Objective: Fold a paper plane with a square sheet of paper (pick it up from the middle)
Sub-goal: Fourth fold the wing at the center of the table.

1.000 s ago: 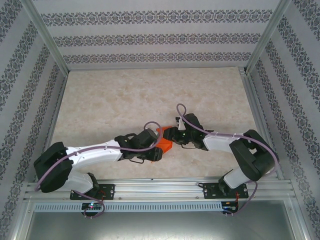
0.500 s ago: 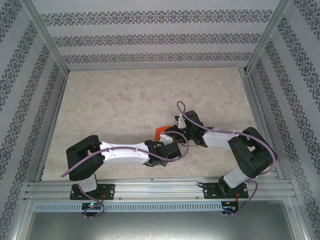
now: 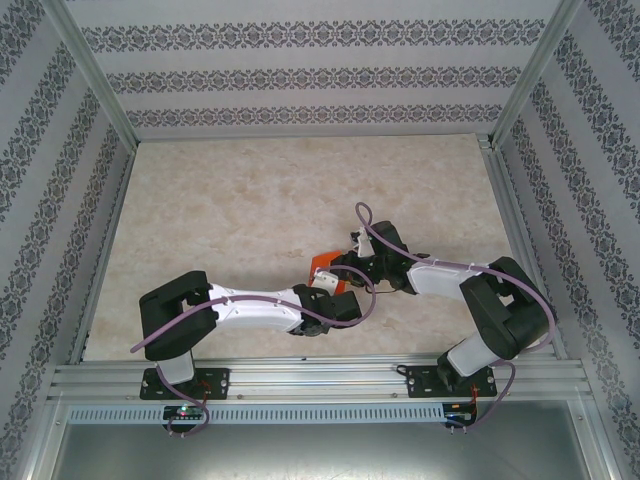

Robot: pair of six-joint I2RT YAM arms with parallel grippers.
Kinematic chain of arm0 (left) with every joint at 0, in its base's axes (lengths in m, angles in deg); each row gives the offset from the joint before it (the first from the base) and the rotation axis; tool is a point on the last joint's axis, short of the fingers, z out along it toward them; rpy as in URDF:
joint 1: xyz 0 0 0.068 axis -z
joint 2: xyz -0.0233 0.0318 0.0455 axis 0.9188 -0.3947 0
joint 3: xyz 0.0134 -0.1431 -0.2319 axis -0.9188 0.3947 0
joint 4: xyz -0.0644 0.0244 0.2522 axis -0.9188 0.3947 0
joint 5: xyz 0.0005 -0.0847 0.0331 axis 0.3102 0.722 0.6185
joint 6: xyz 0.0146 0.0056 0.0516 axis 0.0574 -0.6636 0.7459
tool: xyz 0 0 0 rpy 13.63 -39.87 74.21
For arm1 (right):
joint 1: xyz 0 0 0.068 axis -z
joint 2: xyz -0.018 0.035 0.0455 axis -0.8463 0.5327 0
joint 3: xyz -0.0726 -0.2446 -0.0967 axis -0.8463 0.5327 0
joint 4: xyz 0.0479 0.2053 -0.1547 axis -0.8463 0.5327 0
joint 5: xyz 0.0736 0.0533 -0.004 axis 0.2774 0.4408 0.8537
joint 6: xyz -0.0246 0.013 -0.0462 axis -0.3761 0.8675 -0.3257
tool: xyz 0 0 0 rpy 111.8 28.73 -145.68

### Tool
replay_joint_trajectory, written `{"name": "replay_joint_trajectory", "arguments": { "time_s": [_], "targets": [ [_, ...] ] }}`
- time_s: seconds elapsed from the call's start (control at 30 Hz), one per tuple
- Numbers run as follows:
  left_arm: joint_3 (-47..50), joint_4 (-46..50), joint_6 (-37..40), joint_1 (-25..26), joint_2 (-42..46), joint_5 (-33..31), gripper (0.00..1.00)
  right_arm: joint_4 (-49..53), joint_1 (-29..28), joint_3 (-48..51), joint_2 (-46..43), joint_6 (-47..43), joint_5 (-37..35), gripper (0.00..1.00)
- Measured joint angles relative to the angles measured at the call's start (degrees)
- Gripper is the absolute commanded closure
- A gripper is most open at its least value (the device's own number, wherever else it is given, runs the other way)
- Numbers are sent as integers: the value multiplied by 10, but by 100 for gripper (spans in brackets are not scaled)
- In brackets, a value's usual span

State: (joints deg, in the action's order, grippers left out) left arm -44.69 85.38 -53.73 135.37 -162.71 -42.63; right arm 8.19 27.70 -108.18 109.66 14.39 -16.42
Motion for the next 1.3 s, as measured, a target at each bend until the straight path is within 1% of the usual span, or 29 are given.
{"name": "replay_joint_trajectory", "arguments": {
  "time_s": [0.2,0.27,0.37,0.5,0.67,0.9,1.03,1.1,1.3],
  "targets": [
    [0,0,-4,0,-5,0,61,2,0,0,-2,0,0,74],
    [0,0,-4,0,-7,0,64,3,0,0,-2,0,0,75],
    [1,-2,-6,0,-8,1,72,3,0,0,-2,0,0,75],
    [6,-3,-6,0,-9,2,73,3,0,0,-2,0,0,75],
    [7,-5,-6,0,-11,3,78,7,0,0,-2,0,0,74],
    [7,-11,-6,0,-11,9,78,15,4,0,-6,-4,0,74],
    [7,-18,-6,0,-11,16,83,17,7,0,-8,-4,0,74],
    [7,-19,-6,0,-11,18,88,20,7,0,-8,-4,0,74],
    [11,-34,-4,-1,-11,37,92,30,7,0,-18,-5,-1,69]
  ]
}}
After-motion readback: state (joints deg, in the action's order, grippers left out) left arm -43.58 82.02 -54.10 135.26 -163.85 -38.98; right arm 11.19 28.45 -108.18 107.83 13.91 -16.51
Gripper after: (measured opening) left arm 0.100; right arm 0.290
